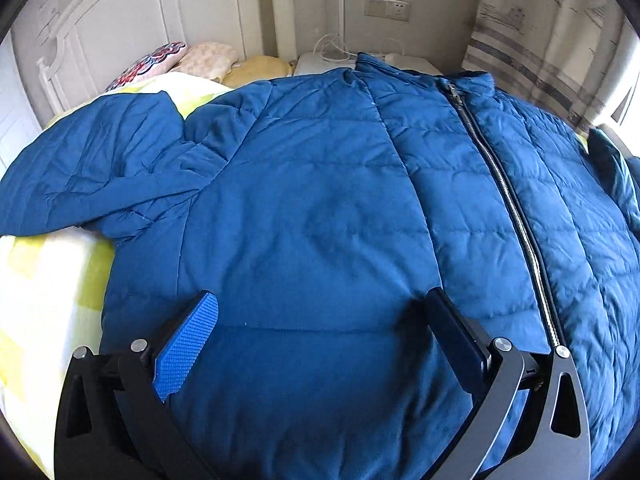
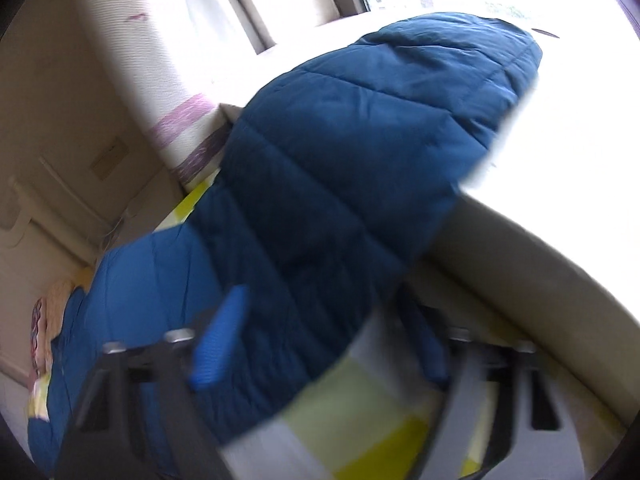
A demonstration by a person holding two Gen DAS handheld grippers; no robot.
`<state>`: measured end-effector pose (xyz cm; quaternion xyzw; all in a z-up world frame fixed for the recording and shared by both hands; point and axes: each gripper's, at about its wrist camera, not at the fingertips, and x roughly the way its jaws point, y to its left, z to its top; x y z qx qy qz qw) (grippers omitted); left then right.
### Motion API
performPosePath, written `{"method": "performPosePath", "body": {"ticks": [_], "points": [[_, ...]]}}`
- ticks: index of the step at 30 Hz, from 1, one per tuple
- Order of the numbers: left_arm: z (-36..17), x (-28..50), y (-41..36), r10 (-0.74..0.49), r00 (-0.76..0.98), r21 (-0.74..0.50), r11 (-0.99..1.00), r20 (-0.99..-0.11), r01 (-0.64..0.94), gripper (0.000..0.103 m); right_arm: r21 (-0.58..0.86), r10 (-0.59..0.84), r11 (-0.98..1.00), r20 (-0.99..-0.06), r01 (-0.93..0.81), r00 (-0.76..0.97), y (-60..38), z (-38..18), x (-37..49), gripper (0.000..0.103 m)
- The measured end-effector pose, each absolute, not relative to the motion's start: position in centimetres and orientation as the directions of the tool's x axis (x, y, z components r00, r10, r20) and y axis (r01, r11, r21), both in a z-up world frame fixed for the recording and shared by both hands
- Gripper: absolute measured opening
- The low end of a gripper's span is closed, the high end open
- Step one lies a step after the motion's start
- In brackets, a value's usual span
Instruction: Fold large clothes
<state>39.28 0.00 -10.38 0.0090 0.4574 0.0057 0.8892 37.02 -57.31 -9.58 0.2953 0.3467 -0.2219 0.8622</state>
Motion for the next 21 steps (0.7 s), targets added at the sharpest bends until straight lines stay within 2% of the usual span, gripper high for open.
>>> {"method": "performPosePath", "body": {"ticks": [1,4,7,10,12,14,15,16,18,19,21], "points": [[-10.4,39.3,0.0,0.019,0.581,0.021,1.000,-0.814,-0.003,0.099,0.355,-0.184,0.736,-0.715,0.577,0.674,-57.1,-9.2,37.4,0.011],[-10.4,39.5,0.0,0.014,0.584,0.018,1.000,-0.812,0.001,0.099,0.250,-0.237,0.855,-0.590,0.454,0.771,-51.8,-5.2,37.6,0.008],[-10.3,39.6,0.1,0.011,0.586,0.015,1.000,-0.810,0.003,0.099,0.062,-0.146,0.977,-0.492,0.202,0.858,-41.9,-1.5,37.2,0.007],[-10.3,39.5,0.2,-0.002,0.590,0.002,1.000,-0.807,0.006,0.099,-0.247,-0.055,0.966,-0.470,-0.072,0.881,-30.3,-1.6,35.9,0.007],[-10.2,39.4,0.3,-0.013,0.592,-0.010,1.000,-0.806,0.008,0.099,-0.356,-0.001,0.907,-0.532,-0.223,0.847,-24.4,-3.9,35.1,0.008],[-10.1,39.4,0.6,-0.029,0.596,-0.029,1.000,-0.802,0.009,0.099,-0.371,0.018,0.866,-0.647,-0.336,0.763,-20.7,-7.5,35.4,0.020],[-10.0,39.4,0.6,-0.037,0.598,-0.039,0.999,-0.801,0.009,0.099,-0.335,0.039,0.862,-0.706,-0.381,0.707,-20.1,-9.2,35.9,0.034],[-10.0,39.4,0.7,-0.042,0.600,-0.046,0.999,-0.799,0.009,0.099,-0.281,0.055,0.873,-0.755,-0.399,0.653,-20.0,-11.1,36.4,0.037],[-10.0,39.3,0.8,-0.048,0.601,-0.053,0.999,-0.798,0.009,0.099,-0.227,0.086,0.896,-0.755,-0.382,0.650,-21.0,-10.8,36.5,0.043],[-10.0,39.3,0.8,-0.048,0.602,-0.053,0.999,-0.797,0.009,0.099,-0.115,0.147,0.921,-0.782,-0.372,0.606,-22.4,-10.0,36.7,0.051],[-10.0,39.3,0.7,-0.046,0.601,-0.050,0.999,-0.798,0.009,0.099,0.071,0.263,0.940,-0.776,-0.334,0.573,-24.4,-8.4,36.2,0.063]]}}
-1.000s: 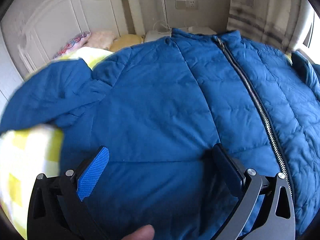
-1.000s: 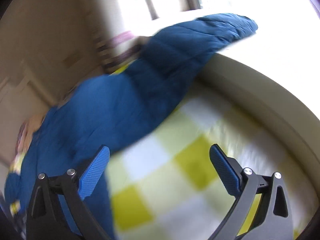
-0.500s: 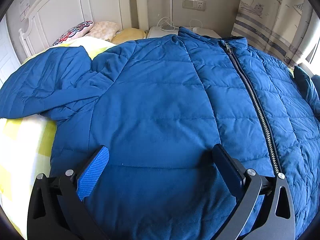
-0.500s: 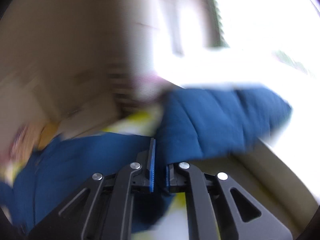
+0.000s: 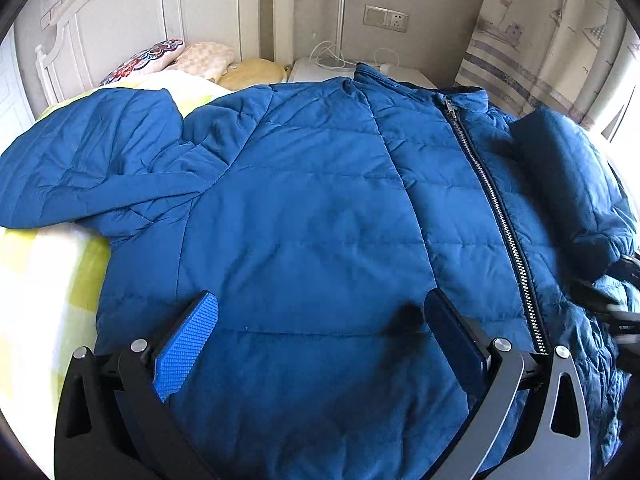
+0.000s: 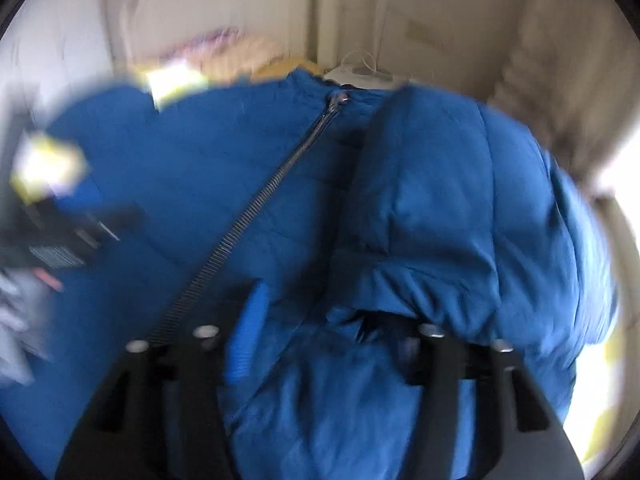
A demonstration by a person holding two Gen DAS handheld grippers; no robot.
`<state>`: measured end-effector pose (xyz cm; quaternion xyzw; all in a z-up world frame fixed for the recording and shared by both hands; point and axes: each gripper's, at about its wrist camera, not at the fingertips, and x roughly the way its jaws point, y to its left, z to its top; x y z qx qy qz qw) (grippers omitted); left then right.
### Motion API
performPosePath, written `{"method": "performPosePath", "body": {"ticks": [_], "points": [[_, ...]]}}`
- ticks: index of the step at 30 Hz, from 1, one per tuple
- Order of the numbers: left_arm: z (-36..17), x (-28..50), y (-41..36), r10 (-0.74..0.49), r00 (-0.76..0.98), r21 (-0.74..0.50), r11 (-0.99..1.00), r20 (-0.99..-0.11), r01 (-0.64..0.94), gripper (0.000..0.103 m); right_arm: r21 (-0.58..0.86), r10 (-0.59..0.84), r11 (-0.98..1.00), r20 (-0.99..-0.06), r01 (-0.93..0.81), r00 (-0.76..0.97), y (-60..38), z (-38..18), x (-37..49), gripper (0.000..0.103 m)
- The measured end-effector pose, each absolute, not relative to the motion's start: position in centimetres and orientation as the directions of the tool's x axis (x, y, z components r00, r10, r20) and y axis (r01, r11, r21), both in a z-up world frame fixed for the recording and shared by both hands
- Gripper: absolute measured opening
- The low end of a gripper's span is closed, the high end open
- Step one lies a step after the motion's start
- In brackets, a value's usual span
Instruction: Fold large clothes
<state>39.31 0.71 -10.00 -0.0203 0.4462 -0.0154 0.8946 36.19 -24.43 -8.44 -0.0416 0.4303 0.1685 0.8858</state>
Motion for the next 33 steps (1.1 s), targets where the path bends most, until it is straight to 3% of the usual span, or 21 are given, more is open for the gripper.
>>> {"method": "performPosePath", "body": {"ticks": [2,6,9,14,15,16,19,21,24,27,31,33], "points": [[-10.0,39.3,0.7,-0.048,0.602,-0.052,0.999,-0.797,0.010,0.099,0.271,0.384,0.923,-0.699,-0.273,0.604,-28.4,-6.3,34.2,0.063],[-9.9,39.3,0.8,-0.052,0.604,-0.058,0.998,-0.795,0.010,0.099,0.469,0.343,0.882,-0.587,-0.037,0.733,-36.6,-4.9,31.8,0.063],[-9.9,39.3,0.8,-0.053,0.604,-0.058,0.998,-0.795,0.012,0.099,0.586,0.254,0.785,-0.603,0.203,0.756,-44.8,-6.9,34.0,0.065],[-9.9,39.2,0.9,-0.063,0.607,-0.069,0.998,-0.792,0.013,0.099,0.642,0.290,0.723,-0.618,0.256,0.731,-47.5,-9.5,37.3,0.065],[-9.9,39.2,0.9,-0.066,0.608,-0.073,0.997,-0.791,0.013,0.099,0.640,0.285,0.723,-0.619,0.260,0.732,-47.1,-9.5,37.9,0.054],[-9.8,39.2,1.0,-0.069,0.609,-0.077,0.997,-0.790,0.013,0.099,0.622,0.253,0.741,-0.610,0.255,0.751,-46.8,-8.5,37.9,0.025],[-9.8,39.0,1.2,-0.078,0.616,-0.091,0.996,-0.784,0.010,0.099,0.505,0.188,0.857,-0.490,0.101,0.851,-41.1,-3.5,37.5,0.019],[-9.8,39.0,1.3,-0.084,0.617,-0.100,0.995,-0.783,0.009,0.099,0.398,0.218,0.917,-0.451,-0.024,0.865,-36.8,-0.9,37.2,0.018],[-9.8,39.0,1.2,-0.083,0.617,-0.098,0.995,-0.783,0.009,0.099,0.284,0.398,0.913,-0.456,-0.293,0.796,-28.9,1.4,38.2,0.026],[-9.7,38.9,1.3,-0.089,0.621,-0.108,0.994,-0.779,0.007,0.099,0.287,0.546,0.838,-0.450,-0.465,0.707,-24.2,1.8,38.9,0.062],[-9.5,38.6,2.1,-0.120,0.634,-0.158,0.987,-0.764,-0.003,0.099,0.342,0.507,0.856,-0.407,-0.388,0.760,-27.0,1.3,39.8,0.064],[-9.5,38.5,2.5,-0.141,0.638,-0.186,0.983,-0.757,-0.003,0.099,0.326,0.369,0.916,-0.451,-0.235,0.813,-30.1,-0.3,40.1,0.064]]}}
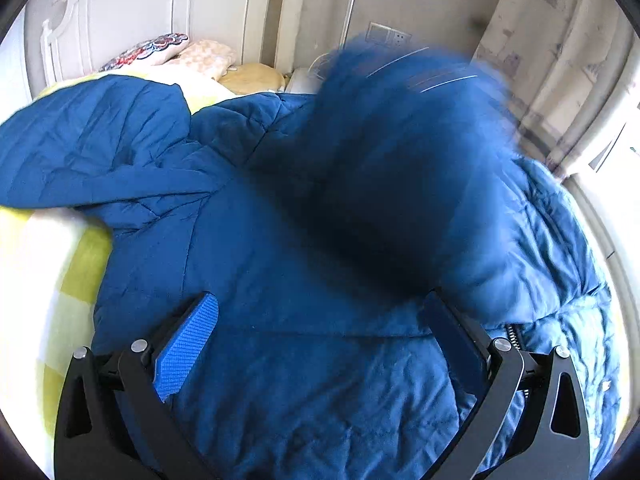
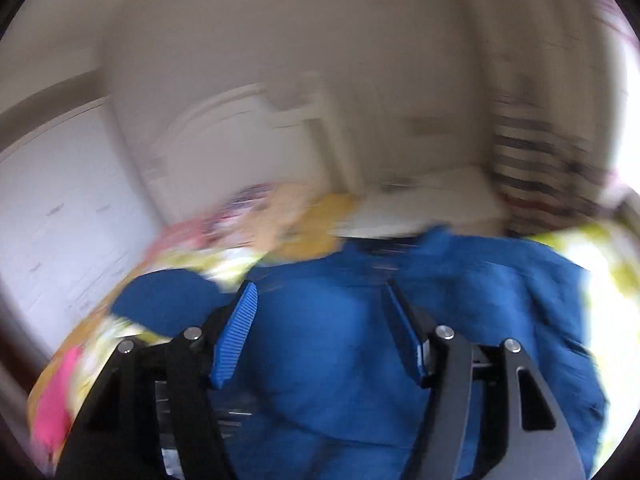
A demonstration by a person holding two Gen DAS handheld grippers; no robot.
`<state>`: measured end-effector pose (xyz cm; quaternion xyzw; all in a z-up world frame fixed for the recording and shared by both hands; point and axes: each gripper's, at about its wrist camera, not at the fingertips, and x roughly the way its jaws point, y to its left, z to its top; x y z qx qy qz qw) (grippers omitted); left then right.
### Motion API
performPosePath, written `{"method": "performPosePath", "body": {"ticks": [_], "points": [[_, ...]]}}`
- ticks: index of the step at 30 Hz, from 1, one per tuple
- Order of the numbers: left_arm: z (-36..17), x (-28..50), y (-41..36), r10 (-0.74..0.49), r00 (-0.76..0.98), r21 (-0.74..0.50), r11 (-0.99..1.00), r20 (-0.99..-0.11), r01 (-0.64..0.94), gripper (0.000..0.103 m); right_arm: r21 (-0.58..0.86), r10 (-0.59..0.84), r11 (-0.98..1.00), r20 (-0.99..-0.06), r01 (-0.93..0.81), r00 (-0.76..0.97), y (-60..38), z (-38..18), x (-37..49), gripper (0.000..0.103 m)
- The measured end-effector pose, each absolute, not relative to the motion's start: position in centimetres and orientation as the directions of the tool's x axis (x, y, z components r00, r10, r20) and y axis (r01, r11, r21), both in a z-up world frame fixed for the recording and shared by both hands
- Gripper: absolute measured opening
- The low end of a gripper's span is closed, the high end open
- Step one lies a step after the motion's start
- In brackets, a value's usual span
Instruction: Fold large clothes
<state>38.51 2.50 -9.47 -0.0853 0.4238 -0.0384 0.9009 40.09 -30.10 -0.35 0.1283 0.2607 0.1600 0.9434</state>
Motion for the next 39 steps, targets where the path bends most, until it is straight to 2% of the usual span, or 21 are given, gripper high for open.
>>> {"method": "performPosePath", "body": {"ticks": [4,7,11,14,19,24,26,29,30,31,32,33,36,38,39], "points": [[-9.5,38.4,3.1,-0.178,0.642,-0.232,0.973,-0.746,0.000,0.099,0.152,0.060,0.987,-0.615,0.043,0.786,-35.2,-5.7,40.1,0.064],[-9.3,38.1,3.8,-0.251,0.641,-0.304,0.952,-0.725,0.029,0.099,0.077,-0.042,0.988,-0.697,0.133,0.715,-37.4,-10.4,40.4,0.063],[-9.0,38.1,6.9,-0.406,0.648,-0.514,0.857,-0.644,0.026,0.099,0.168,-0.003,0.971,-0.699,0.168,0.715,-40.2,-12.2,40.9,0.064],[-10.1,39.0,10.7,-0.526,0.653,-0.727,0.685,-0.545,-0.055,0.099,0.242,0.052,0.956,-0.696,0.165,0.717,-41.3,-13.0,41.3,0.064],[-10.2,40.8,10.0,-0.646,0.599,-0.828,0.559,-0.473,-0.050,0.098,0.325,0.107,0.933,-0.659,0.153,0.744,-42.0,-12.2,40.7,0.064],[-11.4,42.3,7.0,-0.743,0.551,-0.916,0.387,-0.381,-0.111,0.095,0.324,0.106,0.934,-0.652,0.149,0.751,-41.3,-11.4,40.0,0.064],[-12.5,43.0,5.2,-0.740,0.546,-0.916,0.368,-0.393,-0.160,0.095,0.335,0.114,0.931,-0.645,0.146,0.755,-40.7,-10.8,38.8,0.064],[-12.2,43.6,4.1,-0.672,0.607,-0.897,0.406,-0.424,-0.176,0.091,0.359,0.132,0.923,-0.635,0.140,0.761,-40.8,-10.8,38.3,0.064],[-12.3,43.8,4.1,-0.659,0.626,-0.901,0.390,-0.417,-0.189,0.079,0.362,0.134,0.922,-0.634,0.139,0.762,-40.9,-10.8,38.3,0.064],[-12.8,43.7,4.3,-0.635,0.656,-0.909,0.348,-0.408,-0.228,0.061,0.367,0.137,0.920,-0.631,0.138,0.763,-41.0,-10.8,38.2,0.064],[-13.0,43.6,4.5,-0.627,0.671,-0.916,0.320,-0.396,-0.242,0.050,0.370,0.139,0.919,-0.629,0.137,0.765,-41.0,-10.8,38.2,0.064],[-13.0,43.3,4.6,-0.613,0.687,-0.919,0.310,-0.389,-0.243,0.033,0.372,0.140,0.918,-0.628,0.137,0.766,-41.0,-10.7,38.1,0.064],[-8.8,41.1,4.1,-0.468,0.772,-0.840,0.520,-0.431,-0.153,0.020,0.382,0.147,0.915,-0.617,0.131,0.773,-41.2,-10.7,37.9,0.064],[-4.1,38.4,1.6,-0.325,0.849,-0.650,0.760,-0.416,-0.027,0.014,0.394,0.157,0.911,-0.609,0.125,0.778,-41.4,-10.7,37.8,0.064],[-2.8,37.5,1.1,-0.293,0.871,-0.583,0.813,-0.395,0.009,0.013,0.400,0.161,0.908,-0.607,0.124,0.778,-41.4,-10.7,37.8,0.064]]}}
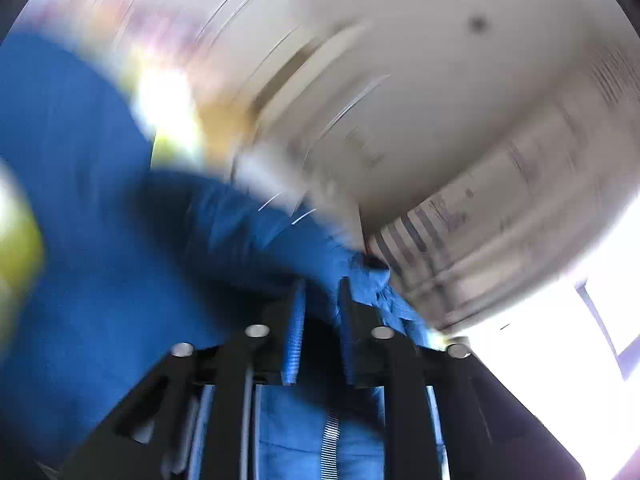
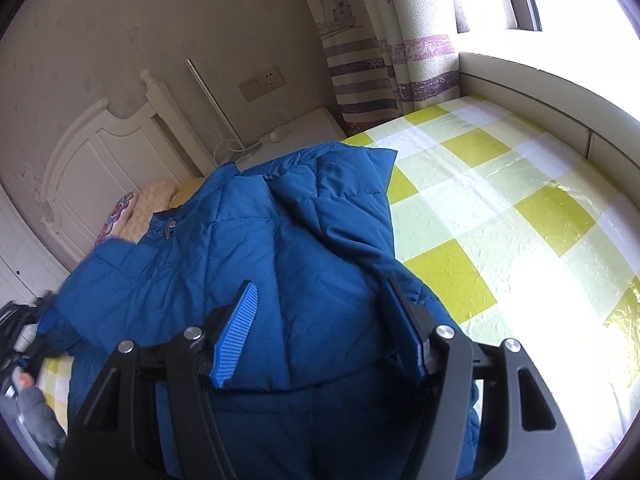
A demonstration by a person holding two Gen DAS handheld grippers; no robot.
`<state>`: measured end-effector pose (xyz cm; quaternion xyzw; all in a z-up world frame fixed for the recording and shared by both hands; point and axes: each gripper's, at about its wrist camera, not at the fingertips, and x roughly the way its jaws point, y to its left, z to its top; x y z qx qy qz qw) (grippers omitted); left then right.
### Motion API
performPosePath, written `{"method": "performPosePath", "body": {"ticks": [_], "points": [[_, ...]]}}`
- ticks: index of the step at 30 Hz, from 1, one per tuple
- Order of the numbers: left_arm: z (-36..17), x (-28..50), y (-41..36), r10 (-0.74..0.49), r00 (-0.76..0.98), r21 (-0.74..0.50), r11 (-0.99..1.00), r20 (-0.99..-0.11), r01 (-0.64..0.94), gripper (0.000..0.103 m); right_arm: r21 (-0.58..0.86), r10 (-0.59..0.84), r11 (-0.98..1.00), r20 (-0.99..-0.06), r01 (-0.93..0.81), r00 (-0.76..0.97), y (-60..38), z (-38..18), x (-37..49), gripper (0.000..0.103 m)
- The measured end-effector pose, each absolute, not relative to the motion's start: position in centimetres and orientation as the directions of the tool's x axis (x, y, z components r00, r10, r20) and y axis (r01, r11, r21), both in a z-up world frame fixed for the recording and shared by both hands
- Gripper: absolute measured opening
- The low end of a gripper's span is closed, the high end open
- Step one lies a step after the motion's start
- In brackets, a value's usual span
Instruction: Fold large clothes
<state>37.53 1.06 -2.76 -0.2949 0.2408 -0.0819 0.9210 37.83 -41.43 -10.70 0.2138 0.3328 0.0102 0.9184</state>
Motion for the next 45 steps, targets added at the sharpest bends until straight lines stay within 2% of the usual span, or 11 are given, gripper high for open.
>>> {"method": "performPosePath", "body": {"ticks": [1,4,11,18,20,21,22,27,34,39,45], "points": [[-0.9,35.5,-0.5,-0.258,0.901,-0.466,0.882,-0.348,0.073,0.013,0.404,0.164,0.906,-0.605,0.123,0.779,-41.5,-10.7,37.8,0.064],[0.6,33.0,-2.2,-0.340,0.884,-0.355,0.908,-0.320,0.221,0.013,0.406,0.164,0.906,-0.601,0.122,0.782,-41.5,-10.7,37.7,0.064],[-6.2,34.0,5.5,-0.371,0.792,-0.671,0.739,-0.485,-0.064,0.020,0.404,0.159,0.906,-0.601,0.126,0.784,-41.6,-10.6,37.5,0.064],[-3.7,41.0,1.5,-0.206,0.759,-0.351,0.936,-0.618,-0.031,0.022,0.401,0.158,0.907,-0.606,0.128,0.780,-41.5,-10.6,37.7,0.064],[-5.3,44.0,-0.1,-0.185,0.713,-0.265,0.964,-0.677,-0.001,0.043,0.398,0.156,0.908,-0.606,0.128,0.780,-41.5,-10.6,37.7,0.064],[-6.0,45.3,-0.3,-0.162,0.687,-0.236,0.972,-0.708,-0.014,0.069,0.398,0.155,0.908,-0.607,0.129,0.779,-41.4,-10.6,37.7,0.064],[-7.8,46.5,-0.5,-0.129,0.639,-0.202,0.978,-0.759,-0.043,0.080,0.397,0.155,0.909,-0.608,0.129,0.779,-41.4,-10.6,37.7,0.064],[-10.1,45.3,-1.3,-0.069,0.686,-0.110,0.994,-0.724,-0.017,0.091,0.386,0.136,0.912,-0.604,0.139,0.786,-41.3,-10.4,37.3,0.064],[-9.7,44.8,-0.5,-0.086,0.697,-0.150,0.988,-0.712,-0.031,0.093,0.260,0.018,0.957,-0.494,0.128,0.869,-39.2,-8.2,34.6,0.065],[-9.4,44.2,0.2,-0.110,0.705,-0.183,0.983,-0.700,-0.028,0.093,-0.043,-0.005,0.998,-0.742,-0.041,0.671,-33.0,-10.4,38.4,0.064],[-9.5,44.2,0.8,-0.147,0.713,-0.234,0.972,-0.685,-0.024,0.094,0.086,0.033,0.996,-0.613,0.025,0.789,-33.8,-5.3,39.8,0.044]]}}
